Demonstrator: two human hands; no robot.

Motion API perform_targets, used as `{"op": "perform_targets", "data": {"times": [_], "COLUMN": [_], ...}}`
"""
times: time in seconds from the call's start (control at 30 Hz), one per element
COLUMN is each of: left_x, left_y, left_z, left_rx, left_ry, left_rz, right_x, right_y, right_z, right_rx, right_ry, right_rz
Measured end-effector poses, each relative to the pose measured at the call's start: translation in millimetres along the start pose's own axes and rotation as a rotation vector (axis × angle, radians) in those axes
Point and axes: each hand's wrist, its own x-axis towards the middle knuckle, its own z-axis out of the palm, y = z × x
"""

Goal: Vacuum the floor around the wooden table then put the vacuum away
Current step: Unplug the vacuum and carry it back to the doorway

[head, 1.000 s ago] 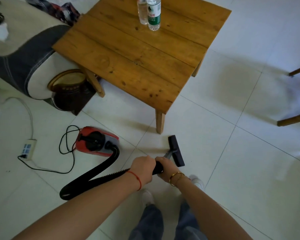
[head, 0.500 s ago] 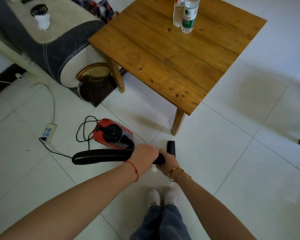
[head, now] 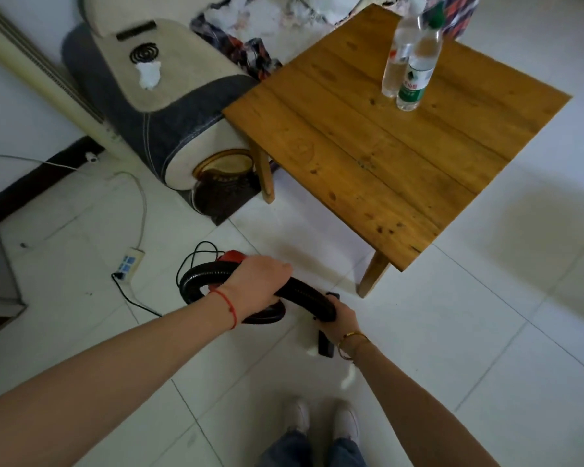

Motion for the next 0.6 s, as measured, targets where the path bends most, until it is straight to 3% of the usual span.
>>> {"op": "perform_targets", "data": {"times": [0.27,0.6], "left_x": [-5,-5], "left_y": [-101,-200], "left_z": [12,56], "left_rx": [-0.147,-0.409], "left_ry": [0.134,0.129], "left_rz": [-0.069,-0.138], "right_x": [22,29], "right_y": [-21,-66], "right_z": [19,86], "right_rx": [0.135,0.284], "right_ry": [0.074,0.212], "right_rz": [0.11,0.251]}}
